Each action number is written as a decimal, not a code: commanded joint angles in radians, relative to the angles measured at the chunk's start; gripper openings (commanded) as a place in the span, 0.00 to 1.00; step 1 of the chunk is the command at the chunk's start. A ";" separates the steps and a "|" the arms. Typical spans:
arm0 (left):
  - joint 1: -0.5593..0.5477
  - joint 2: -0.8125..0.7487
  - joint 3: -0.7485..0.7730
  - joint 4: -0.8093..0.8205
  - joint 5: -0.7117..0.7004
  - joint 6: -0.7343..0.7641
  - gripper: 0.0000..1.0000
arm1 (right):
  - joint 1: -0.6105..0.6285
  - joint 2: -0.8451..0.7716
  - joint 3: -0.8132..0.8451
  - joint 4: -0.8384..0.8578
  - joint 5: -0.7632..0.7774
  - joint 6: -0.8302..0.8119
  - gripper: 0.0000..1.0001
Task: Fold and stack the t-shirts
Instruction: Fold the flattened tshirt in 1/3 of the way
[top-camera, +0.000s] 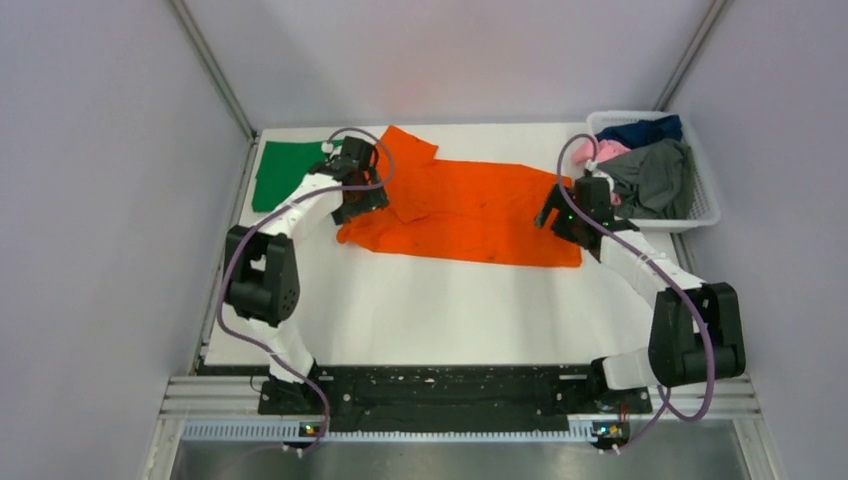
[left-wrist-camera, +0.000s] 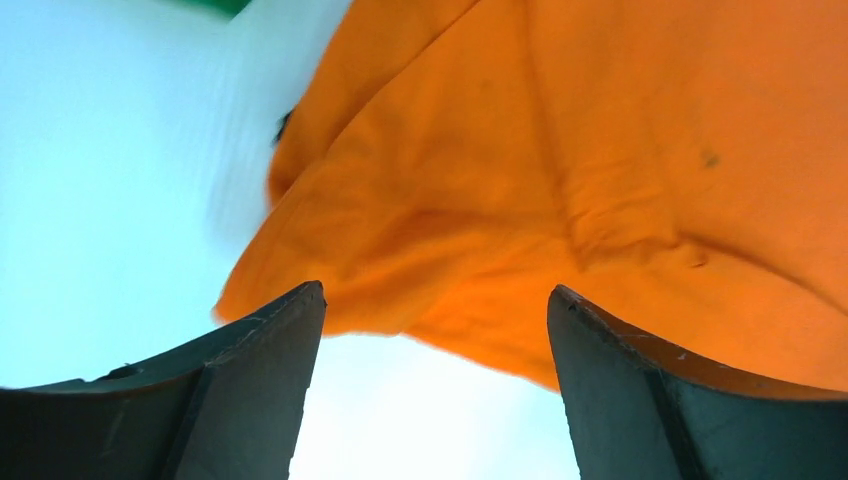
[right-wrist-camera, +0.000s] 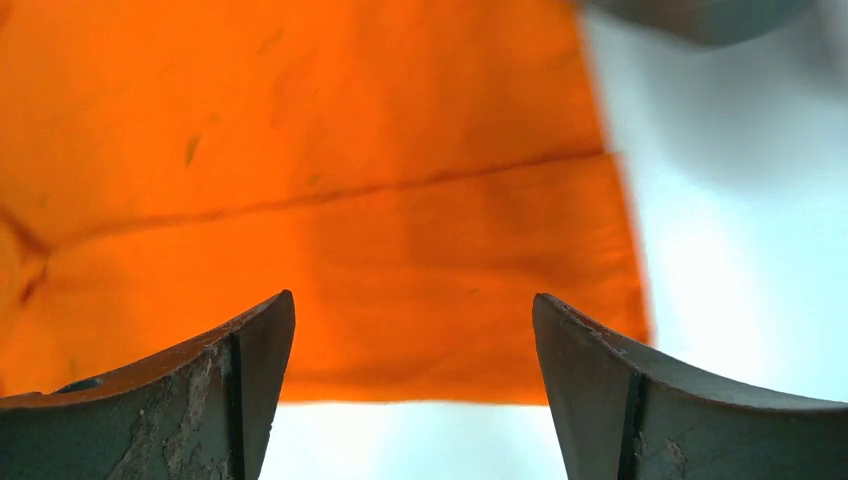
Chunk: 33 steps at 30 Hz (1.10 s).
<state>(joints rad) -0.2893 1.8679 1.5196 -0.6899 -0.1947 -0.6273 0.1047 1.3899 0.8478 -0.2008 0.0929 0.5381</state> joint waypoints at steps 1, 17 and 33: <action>0.010 -0.178 -0.171 0.037 -0.124 -0.092 0.88 | 0.074 0.005 -0.041 0.082 -0.127 -0.055 0.87; 0.208 -0.384 -0.604 0.357 0.119 -0.203 0.80 | 0.034 -0.061 -0.148 -0.022 0.075 0.052 0.89; 0.233 -0.238 -0.592 0.603 0.341 -0.394 0.65 | -0.013 -0.091 -0.279 0.056 0.101 0.136 0.83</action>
<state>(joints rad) -0.0616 1.6066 0.9051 -0.1993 0.0700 -0.9470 0.1017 1.2915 0.5755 -0.2123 0.1726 0.6388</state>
